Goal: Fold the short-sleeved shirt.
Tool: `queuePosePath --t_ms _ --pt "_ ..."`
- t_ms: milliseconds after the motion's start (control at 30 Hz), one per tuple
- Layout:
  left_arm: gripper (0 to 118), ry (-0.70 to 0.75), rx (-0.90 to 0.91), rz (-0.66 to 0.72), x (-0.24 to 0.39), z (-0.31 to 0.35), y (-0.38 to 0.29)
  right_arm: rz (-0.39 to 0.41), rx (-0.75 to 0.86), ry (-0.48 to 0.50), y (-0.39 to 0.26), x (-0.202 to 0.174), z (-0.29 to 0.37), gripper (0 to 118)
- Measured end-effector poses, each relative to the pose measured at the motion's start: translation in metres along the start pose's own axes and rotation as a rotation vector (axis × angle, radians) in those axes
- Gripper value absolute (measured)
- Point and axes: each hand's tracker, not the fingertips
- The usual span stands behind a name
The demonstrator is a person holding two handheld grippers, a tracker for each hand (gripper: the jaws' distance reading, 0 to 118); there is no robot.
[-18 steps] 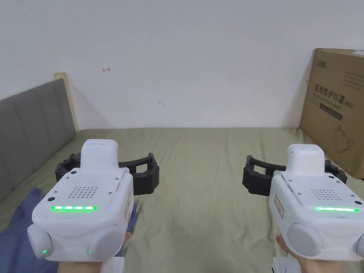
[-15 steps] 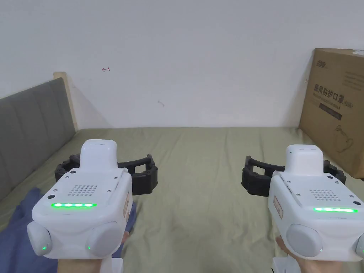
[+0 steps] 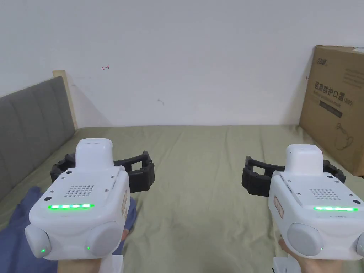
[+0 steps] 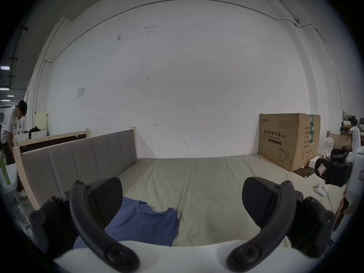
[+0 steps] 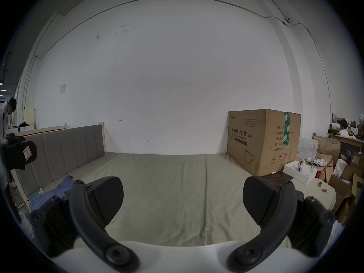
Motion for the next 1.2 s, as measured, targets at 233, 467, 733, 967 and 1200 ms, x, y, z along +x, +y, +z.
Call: queuePosePath --t_ms 233,467,733,967,1200 --pt "118 -0.038 -0.003 -0.026 0.004 0.001 -0.003 0.006 0.0 0.006 -0.001 0.0 0.001 118" --pt "118 -0.044 -0.008 -0.022 0.003 0.001 -0.004 0.011 -0.003 0.003 -0.002 0.002 0.0 118" --pt "118 -0.051 0.015 -0.049 0.01 0.003 -0.003 0.0 -0.004 0.003 -0.001 0.003 0.001 118" --pt "118 -0.059 0.006 -0.023 0.01 0.003 -0.004 0.007 -0.007 0.01 0.0 0.002 0.002 118" --pt "118 -0.058 -0.002 -0.013 0.01 0.003 -0.004 0.003 -0.02 0.03 -0.001 0.003 0.0 118"
